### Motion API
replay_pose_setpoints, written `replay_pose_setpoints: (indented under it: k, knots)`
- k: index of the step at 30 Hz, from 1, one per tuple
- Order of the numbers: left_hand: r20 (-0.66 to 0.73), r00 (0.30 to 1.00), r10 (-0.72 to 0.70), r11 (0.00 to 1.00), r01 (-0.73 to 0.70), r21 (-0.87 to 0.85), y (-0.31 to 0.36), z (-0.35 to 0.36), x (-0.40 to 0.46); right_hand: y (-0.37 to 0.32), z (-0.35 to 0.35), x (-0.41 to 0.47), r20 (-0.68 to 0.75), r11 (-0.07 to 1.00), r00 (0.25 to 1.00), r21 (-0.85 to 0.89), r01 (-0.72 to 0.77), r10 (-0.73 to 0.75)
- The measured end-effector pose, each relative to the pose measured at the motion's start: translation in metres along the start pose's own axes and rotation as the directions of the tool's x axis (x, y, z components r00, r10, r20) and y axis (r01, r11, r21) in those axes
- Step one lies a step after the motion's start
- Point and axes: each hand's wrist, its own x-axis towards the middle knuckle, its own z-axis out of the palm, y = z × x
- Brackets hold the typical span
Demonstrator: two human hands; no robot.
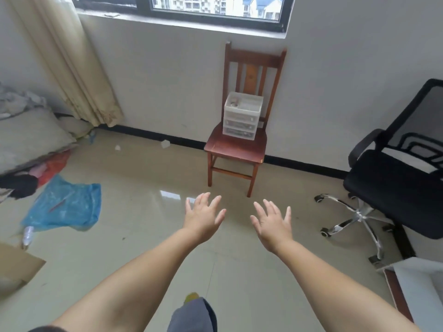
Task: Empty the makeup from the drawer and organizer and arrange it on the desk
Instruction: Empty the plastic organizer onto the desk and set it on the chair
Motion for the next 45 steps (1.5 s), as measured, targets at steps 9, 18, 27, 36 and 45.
replay_pose_setpoints:
  k: [9, 18, 27, 36, 45]
  knots:
    - [-0.003, 0.998, 0.056, 0.998, -0.056, 0.027, -0.046, -0.062, 0.237, -0.007, -0.055, 0.233, -0.018, 0.993, 0.994, 0.051, -0.105, 0.106]
    - [0.038, 0.991, 0.127, 0.987, -0.13, 0.092, -0.064, -0.117, 0.45, -0.004, -0.108, 0.426, -0.027, 0.981, 0.986, 0.112, -0.16, 0.164]
    - [0.087, 0.993, 0.076, 0.996, -0.08, 0.038, -0.034, -0.113, 0.665, 0.056, -0.152, 0.649, 0.014, 0.997, 0.998, 0.045, -0.062, 0.061]
    - [0.124, 0.992, 0.028, 1.0, -0.026, -0.017, -0.006, -0.103, 0.819, 0.065, -0.185, 0.843, 0.132, 0.98, 0.972, 0.07, 0.188, -0.196]
    - [0.235, 0.965, -0.115, 0.989, 0.134, -0.067, 0.006, -0.059, 0.883, 0.044, -0.152, 0.953, 0.294, 0.908, 0.861, 0.078, 0.411, -0.415]
